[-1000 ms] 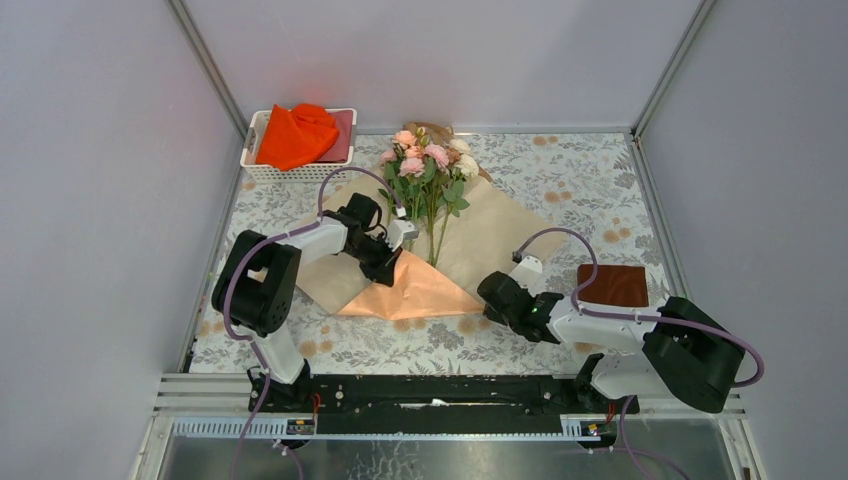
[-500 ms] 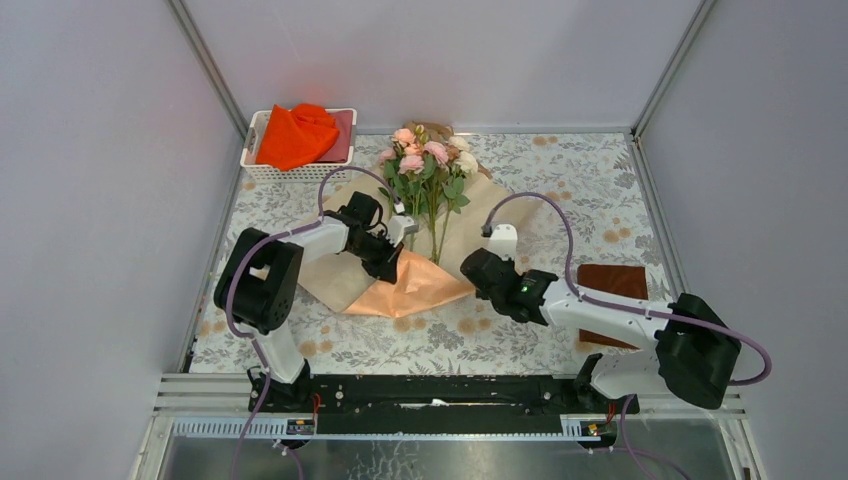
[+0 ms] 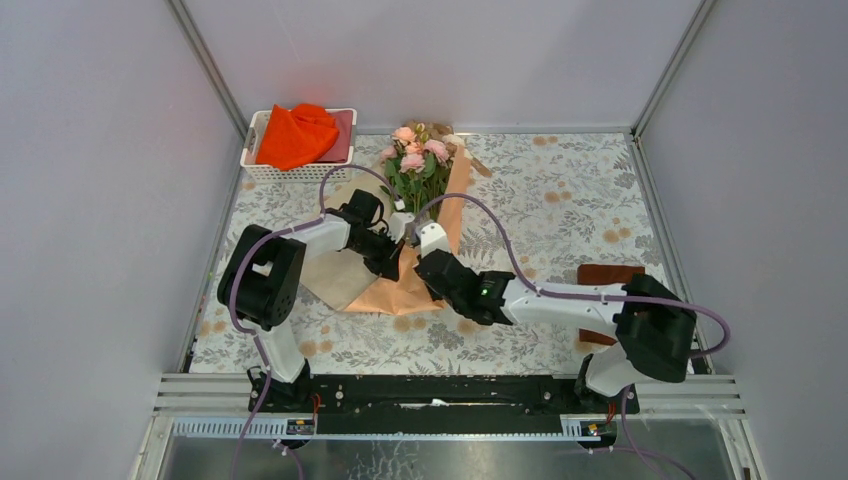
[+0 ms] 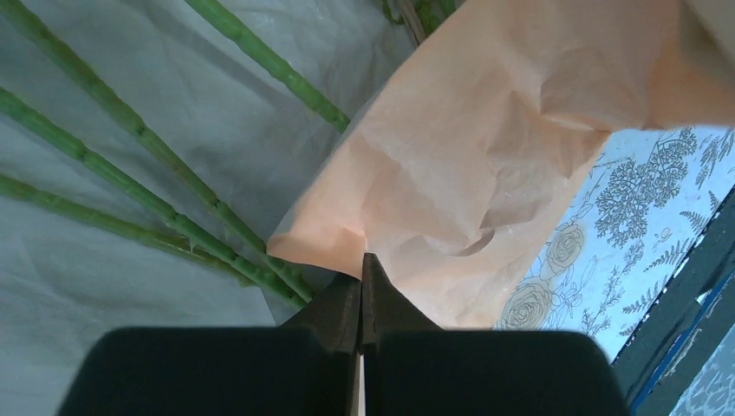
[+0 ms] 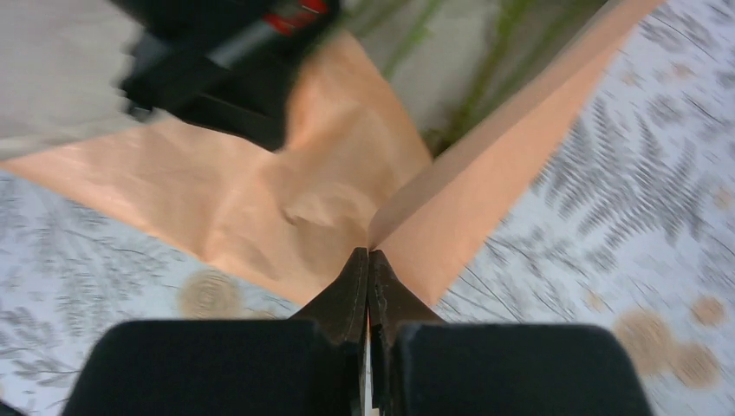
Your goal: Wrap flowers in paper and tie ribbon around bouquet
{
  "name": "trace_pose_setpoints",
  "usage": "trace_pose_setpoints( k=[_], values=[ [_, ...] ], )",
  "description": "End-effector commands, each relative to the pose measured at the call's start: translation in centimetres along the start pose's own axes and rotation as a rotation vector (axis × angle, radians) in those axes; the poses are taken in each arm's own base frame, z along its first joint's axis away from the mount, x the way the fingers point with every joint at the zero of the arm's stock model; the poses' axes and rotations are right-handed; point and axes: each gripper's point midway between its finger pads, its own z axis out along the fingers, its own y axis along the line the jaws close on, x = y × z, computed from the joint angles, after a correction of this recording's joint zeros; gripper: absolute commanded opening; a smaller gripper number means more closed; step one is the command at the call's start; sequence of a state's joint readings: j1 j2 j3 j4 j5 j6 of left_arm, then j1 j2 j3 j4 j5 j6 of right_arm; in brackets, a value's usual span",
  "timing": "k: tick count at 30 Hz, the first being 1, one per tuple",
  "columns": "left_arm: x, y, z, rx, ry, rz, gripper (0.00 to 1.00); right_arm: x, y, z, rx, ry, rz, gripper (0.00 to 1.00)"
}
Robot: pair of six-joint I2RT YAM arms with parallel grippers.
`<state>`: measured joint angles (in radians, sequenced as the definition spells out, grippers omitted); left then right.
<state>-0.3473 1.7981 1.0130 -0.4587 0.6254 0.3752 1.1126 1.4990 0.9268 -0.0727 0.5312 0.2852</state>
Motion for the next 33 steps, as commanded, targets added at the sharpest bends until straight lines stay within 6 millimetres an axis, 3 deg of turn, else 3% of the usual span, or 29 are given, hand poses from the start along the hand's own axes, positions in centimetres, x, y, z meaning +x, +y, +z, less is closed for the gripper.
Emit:
trace_pose_setpoints(
  k=[1, 8, 11, 17, 20, 24, 29, 33],
  values=[
    [1.1, 1.8, 1.4, -0.055, 0.031, 0.012, 0.00, -4.5, 6.7, 0.8, -0.265, -0.152, 0.000, 0.00],
    [1.2, 1.7, 1.6, -0.046, 0.033, 0.006, 0.00, -2.4, 10.3, 2.5, -0.421, -0.153, 0.045, 0.00],
    [0.9, 1.6, 1.5, -0.036, 0.030, 0.006, 0.00, -0.4, 10.7, 3.8, -0.423, -0.118, 0.031, 0.00],
    [-0.5, 2.1, -0.1, -0.028, -0.020, -0.016, 0.30, 4.1, 10.9, 5.8, -0.417, -0.009, 0.007, 0.00],
    [-2.2, 2.9, -2.3, -0.035, -0.086, -0.044, 0.43, 6.0, 10.5, 6.4, -0.393, 0.041, -0.006, 0.00],
    [-5.3, 4.4, -6.9, -0.072, -0.223, -0.067, 0.50, 7.8, 10.1, 6.9, -0.368, 0.097, -0.023, 0.00],
    [-7.9, 3.5, -12.4, -0.027, -0.413, -0.099, 0.72, 8.3, 9.9, 7.0, -0.361, 0.114, -0.023, 0.00],
    [-9.0, 2.3, -14.4, 0.008, -0.521, -0.164, 0.85, 8.4, 9.9, 7.0, -0.359, 0.118, -0.027, 0.00]
  ],
)
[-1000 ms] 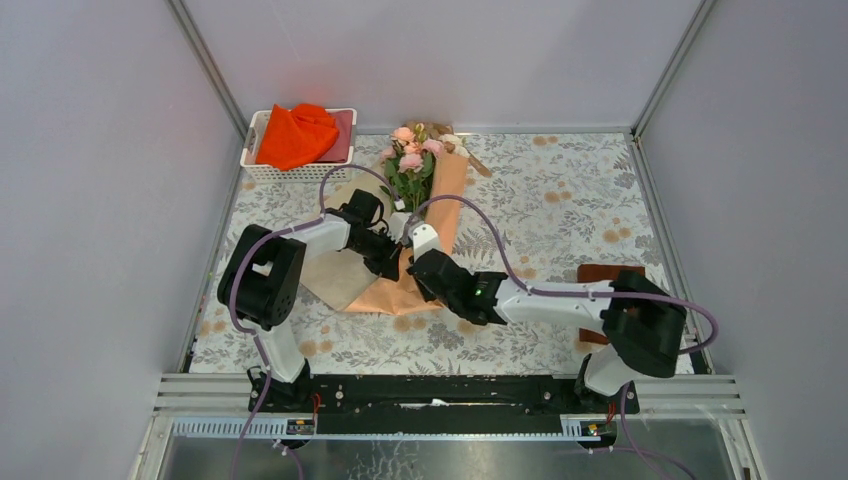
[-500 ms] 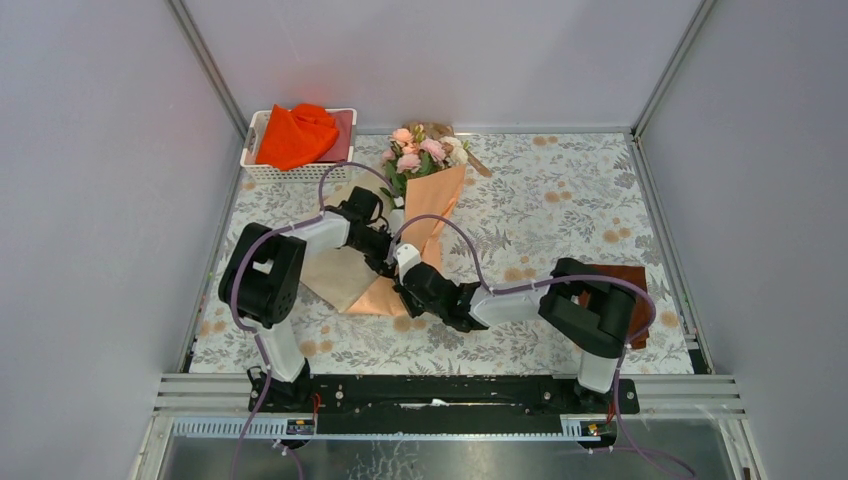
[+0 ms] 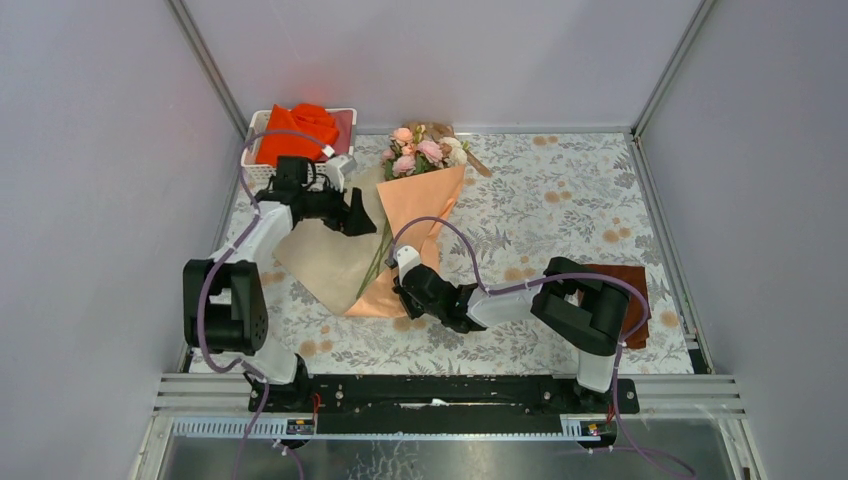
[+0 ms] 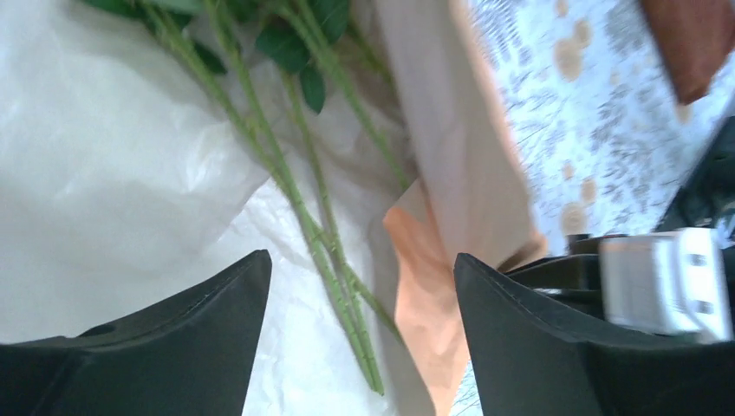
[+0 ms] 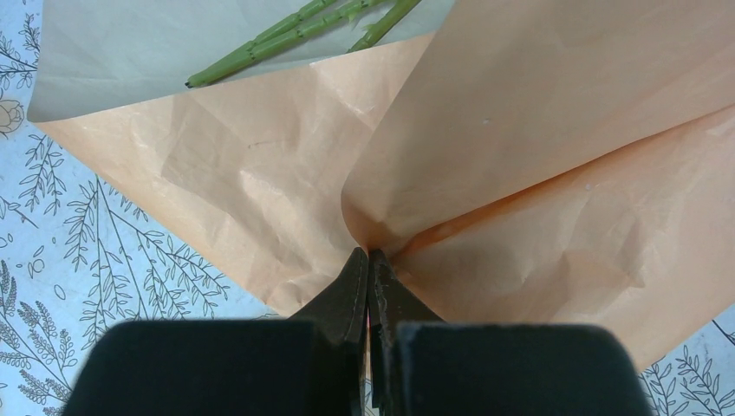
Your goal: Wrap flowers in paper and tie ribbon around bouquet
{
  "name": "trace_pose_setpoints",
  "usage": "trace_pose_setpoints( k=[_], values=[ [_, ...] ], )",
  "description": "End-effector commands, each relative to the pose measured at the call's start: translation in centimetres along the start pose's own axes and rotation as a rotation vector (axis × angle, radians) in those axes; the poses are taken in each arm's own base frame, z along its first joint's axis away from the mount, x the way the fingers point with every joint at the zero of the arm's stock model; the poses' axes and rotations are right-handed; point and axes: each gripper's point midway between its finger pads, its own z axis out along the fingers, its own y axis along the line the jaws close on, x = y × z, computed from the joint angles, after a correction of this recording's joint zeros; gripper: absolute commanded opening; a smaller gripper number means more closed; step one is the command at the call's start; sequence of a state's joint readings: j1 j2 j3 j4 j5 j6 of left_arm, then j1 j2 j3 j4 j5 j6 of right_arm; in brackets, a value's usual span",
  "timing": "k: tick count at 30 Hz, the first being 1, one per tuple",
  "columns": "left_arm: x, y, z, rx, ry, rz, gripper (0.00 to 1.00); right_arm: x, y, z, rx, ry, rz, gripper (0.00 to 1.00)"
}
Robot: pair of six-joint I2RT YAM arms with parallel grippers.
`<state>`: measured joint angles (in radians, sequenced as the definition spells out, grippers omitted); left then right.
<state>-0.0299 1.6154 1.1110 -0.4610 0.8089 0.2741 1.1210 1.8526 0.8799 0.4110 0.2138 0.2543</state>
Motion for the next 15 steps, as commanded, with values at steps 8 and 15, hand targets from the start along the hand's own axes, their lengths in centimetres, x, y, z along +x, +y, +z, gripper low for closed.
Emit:
trace_pose_setpoints(
  k=[8, 15],
  values=[
    [-4.6, -5.5, -1.7, 0.168, -0.317, -0.173, 0.99, 2.9, 0.4, 0.2, -0.018, 0.100, -0.012, 0.00],
    [-4.9, -6.2, 1.6, 0.115, -0.288, -0.104, 0.99, 3.0, 0.3, 0.2, -0.014, 0.107, -0.021, 0.00]
  ],
)
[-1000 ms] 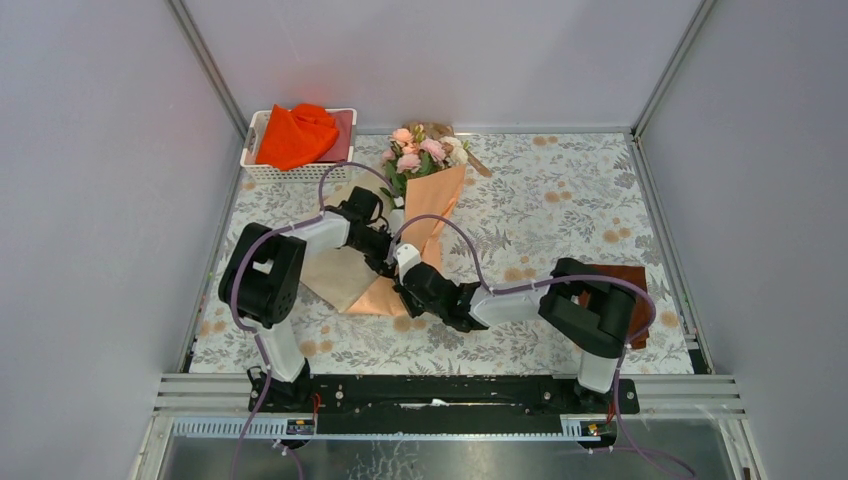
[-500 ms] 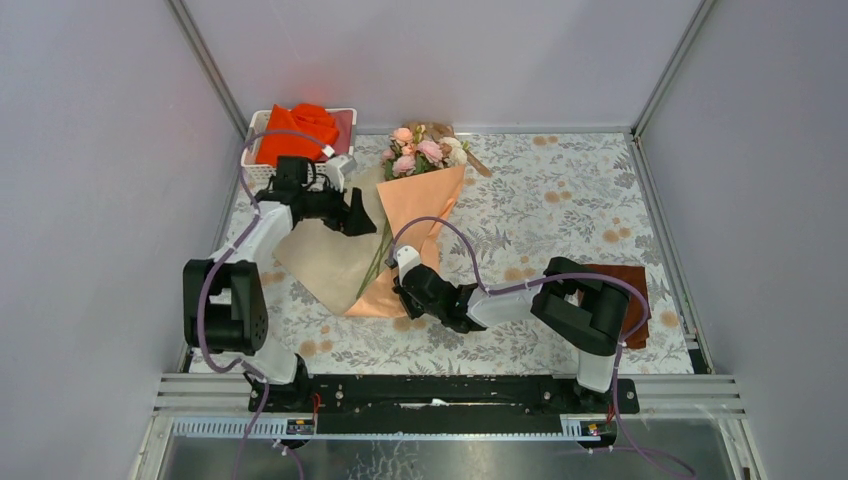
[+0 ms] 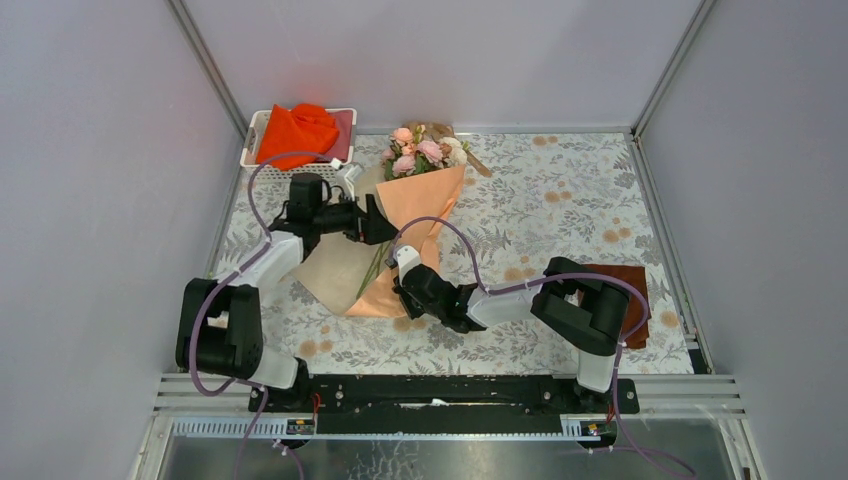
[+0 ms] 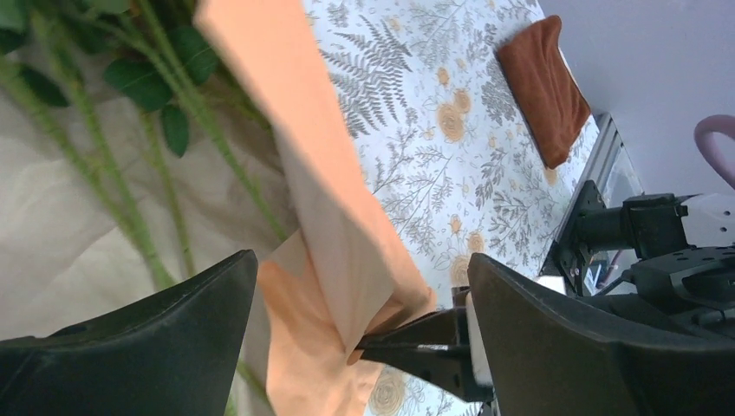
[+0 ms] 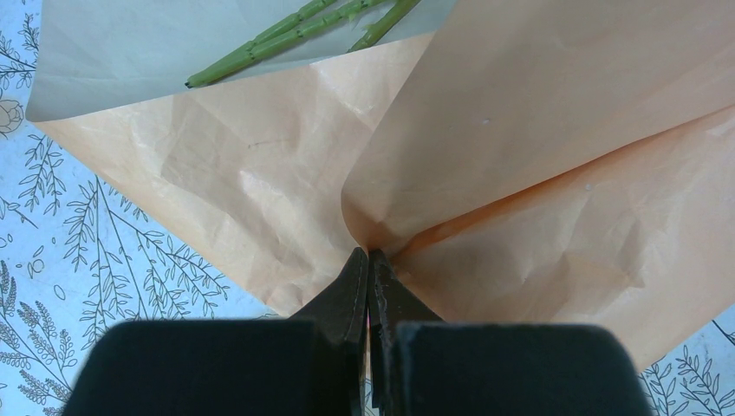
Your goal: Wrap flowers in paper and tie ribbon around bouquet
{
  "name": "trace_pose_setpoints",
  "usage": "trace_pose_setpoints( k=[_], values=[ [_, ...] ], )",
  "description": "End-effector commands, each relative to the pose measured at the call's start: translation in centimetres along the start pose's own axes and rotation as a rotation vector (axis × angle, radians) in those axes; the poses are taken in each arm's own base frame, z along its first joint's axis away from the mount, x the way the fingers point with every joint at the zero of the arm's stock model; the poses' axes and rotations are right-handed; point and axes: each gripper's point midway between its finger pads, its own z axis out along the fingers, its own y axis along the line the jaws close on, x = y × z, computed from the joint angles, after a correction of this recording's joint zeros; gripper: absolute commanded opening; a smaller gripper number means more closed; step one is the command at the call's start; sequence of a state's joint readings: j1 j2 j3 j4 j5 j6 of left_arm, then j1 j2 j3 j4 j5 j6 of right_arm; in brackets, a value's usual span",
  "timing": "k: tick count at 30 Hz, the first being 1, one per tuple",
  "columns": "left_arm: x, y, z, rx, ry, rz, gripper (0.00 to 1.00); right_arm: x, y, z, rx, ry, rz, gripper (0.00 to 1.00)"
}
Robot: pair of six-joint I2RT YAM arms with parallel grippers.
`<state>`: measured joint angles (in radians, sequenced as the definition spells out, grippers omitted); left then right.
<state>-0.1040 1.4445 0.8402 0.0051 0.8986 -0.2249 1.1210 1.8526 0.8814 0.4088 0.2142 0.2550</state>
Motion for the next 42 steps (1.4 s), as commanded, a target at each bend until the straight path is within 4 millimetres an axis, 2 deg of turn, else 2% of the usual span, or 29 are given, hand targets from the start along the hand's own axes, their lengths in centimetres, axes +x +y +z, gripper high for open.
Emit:
trace_pose_setpoints(
  k=[1, 3, 4, 5, 7, 12, 15, 18, 20, 22, 25, 27, 29, 32, 34, 37, 39, 42],
  values=[
    [-3.3, -0.2, 1.9, -0.017, -0.078, 0.085, 0.99, 3.0, 0.3, 0.1, -0.013, 0.109, -0.022, 0.00],
    [-3.7, 0.8, 2.6, -0.045, -0.077, 0.086, 0.98, 3.0, 0.3, 0.0, -0.014, 0.108, -0.024, 0.00],
    [-3.9, 1.5, 2.8, -0.063, -0.078, 0.083, 0.96, 3.0, 0.2, 0.0, -0.014, 0.110, -0.026, 0.00],
    [-4.0, 2.0, 3.1, -0.081, -0.077, 0.082, 0.90, 3.0, 0.3, 0.0, -0.015, 0.111, -0.029, 0.00],
    [-4.1, 2.8, 3.3, -0.103, -0.068, 0.075, 0.67, 2.7, 0.3, -0.2, -0.016, 0.113, -0.037, 0.00],
    [-3.6, 3.5, 3.1, -0.132, -0.035, 0.080, 0.02, 2.2, 0.3, -0.6, -0.015, 0.115, -0.051, 0.00],
    [-3.6, 5.1, 2.3, -0.177, -0.027, 0.065, 0.00, 1.8, 0.5, -0.8, -0.023, 0.113, -0.057, 0.00],
    [-2.8, 8.3, 0.9, -0.267, -0.017, 0.006, 0.00, 1.4, 0.9, -1.2, -0.044, 0.116, -0.069, 0.02],
    [-1.7, 10.7, 0.4, -0.332, 0.000, -0.018, 0.00, 0.9, 1.7, -1.8, -0.092, 0.127, -0.072, 0.09],
    [0.0, 12.4, 0.7, -0.360, 0.046, -0.036, 0.00, 0.2, 3.1, -2.7, -0.168, 0.135, -0.085, 0.20],
    [1.8, 14.3, 1.4, -0.381, 0.095, -0.064, 0.00, -0.6, 5.1, -4.8, -0.296, 0.156, -0.105, 0.37],
    [2.6, 15.5, 1.6, -0.402, 0.112, -0.094, 0.00, -1.2, 5.7, -6.3, -0.357, 0.170, -0.101, 0.46],
    [2.9, 15.7, 1.7, -0.387, 0.121, -0.120, 0.00, -2.1, 5.6, -7.9, -0.407, 0.159, -0.048, 0.52],
    [3.2, 15.9, 1.6, -0.399, 0.124, -0.134, 0.00, -4.4, 3.7, -9.8, -0.474, 0.095, 0.132, 0.65],
    [3.4, 16.0, 1.5, -0.408, 0.126, -0.146, 0.00, -6.0, 0.4, -9.9, -0.416, 0.036, 0.279, 0.74],
    [4.1, 15.9, 1.7, -0.398, 0.143, -0.169, 0.00, -5.8, -5.0, -8.3, -0.246, 0.021, 0.471, 0.86],
    [4.4, 16.0, 1.8, -0.391, 0.154, -0.186, 0.00, -5.1, -7.6, -6.8, -0.171, 0.032, 0.565, 0.89],
    [4.8, 16.0, 1.9, -0.386, 0.165, -0.204, 0.00, -6.0, -8.5, -5.0, -0.214, 0.006, 0.646, 0.92]
  ],
)
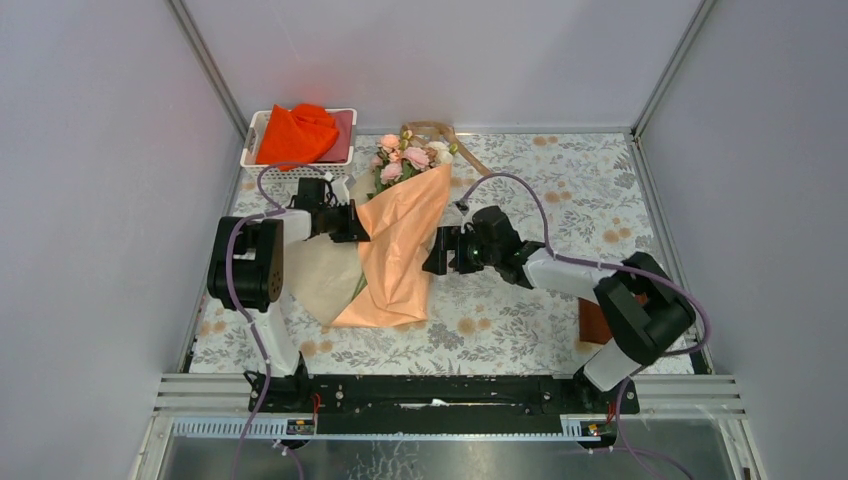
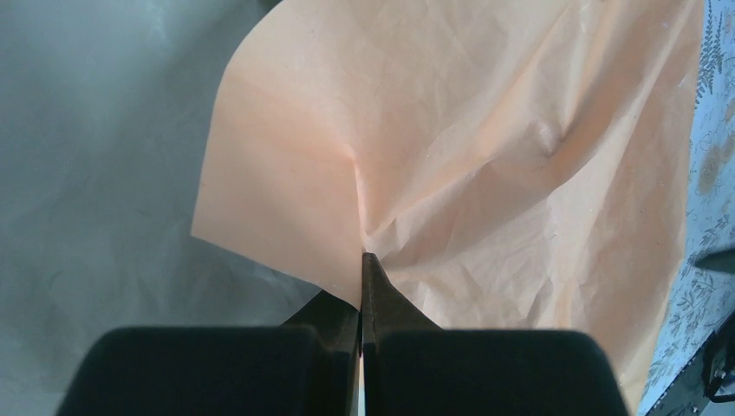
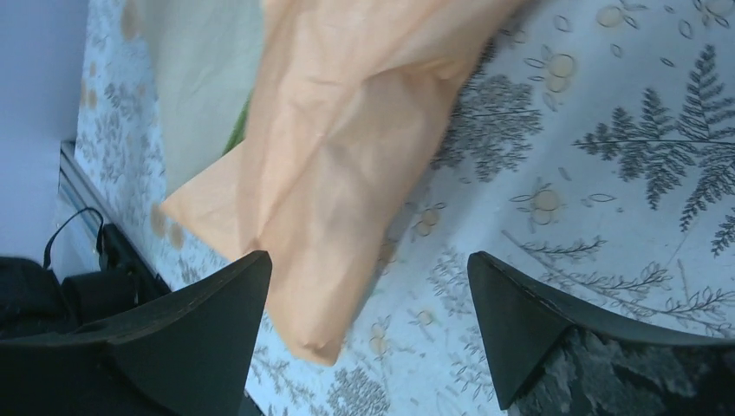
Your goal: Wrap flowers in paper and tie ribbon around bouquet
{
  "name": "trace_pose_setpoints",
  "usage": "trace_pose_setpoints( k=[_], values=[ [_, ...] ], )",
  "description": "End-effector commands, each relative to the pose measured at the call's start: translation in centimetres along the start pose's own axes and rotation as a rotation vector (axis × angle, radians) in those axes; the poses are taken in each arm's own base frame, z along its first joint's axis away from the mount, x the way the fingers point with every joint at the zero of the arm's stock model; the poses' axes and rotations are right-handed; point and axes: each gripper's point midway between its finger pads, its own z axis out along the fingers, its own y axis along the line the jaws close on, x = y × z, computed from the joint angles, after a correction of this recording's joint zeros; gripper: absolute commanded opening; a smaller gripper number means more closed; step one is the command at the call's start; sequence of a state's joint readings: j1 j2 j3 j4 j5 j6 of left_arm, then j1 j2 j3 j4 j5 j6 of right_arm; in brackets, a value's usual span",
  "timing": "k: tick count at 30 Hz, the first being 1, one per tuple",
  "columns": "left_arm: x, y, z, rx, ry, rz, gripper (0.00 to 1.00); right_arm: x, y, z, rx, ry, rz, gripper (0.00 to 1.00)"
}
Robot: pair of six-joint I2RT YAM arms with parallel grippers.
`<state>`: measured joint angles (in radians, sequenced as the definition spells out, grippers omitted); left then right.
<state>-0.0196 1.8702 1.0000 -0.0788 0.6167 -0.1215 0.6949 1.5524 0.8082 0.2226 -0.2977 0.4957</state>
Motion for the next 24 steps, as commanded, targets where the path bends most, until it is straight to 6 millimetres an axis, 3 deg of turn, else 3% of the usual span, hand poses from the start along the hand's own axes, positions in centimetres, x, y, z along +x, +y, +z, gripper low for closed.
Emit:
trace_pose_setpoints(
  k=[1, 5, 7, 12, 17, 21, 24],
  values=[
    [0.3, 0.7, 0.2, -0.015, 0.020, -0.023, 0.00, -1.2, -0.5, 2.5, -0.052, -0.021, 0.159, 0.92],
    [0.9, 0.8, 0.0, -0.022, 0.037, -0.034, 0.00, -1.4, -1.6, 5.2, -0.040, 0.018, 0.178, 0.91],
    [1.5, 1.0, 0.0, -0.027, 0.050, -0.042, 0.00, -1.1, -2.2, 6.3, -0.040, 0.031, 0.216, 0.83],
    [3.0, 1.2, -0.2, -0.028, 0.088, -0.061, 0.00, 0.4, -3.0, 6.7, -0.081, 0.044, 0.299, 0.34],
    [4.9, 0.3, -1.0, 0.003, 0.127, -0.079, 0.00, 3.3, -3.3, 5.5, -0.088, 0.103, 0.342, 0.05],
    [6.2, -0.6, -1.8, 0.030, 0.156, -0.093, 0.00, 5.4, -3.4, 3.8, -0.083, 0.144, 0.371, 0.03],
    [6.5, -0.8, -2.1, 0.035, 0.165, -0.092, 0.00, 5.9, -3.2, 2.9, -0.071, 0.171, 0.368, 0.15]
  ],
)
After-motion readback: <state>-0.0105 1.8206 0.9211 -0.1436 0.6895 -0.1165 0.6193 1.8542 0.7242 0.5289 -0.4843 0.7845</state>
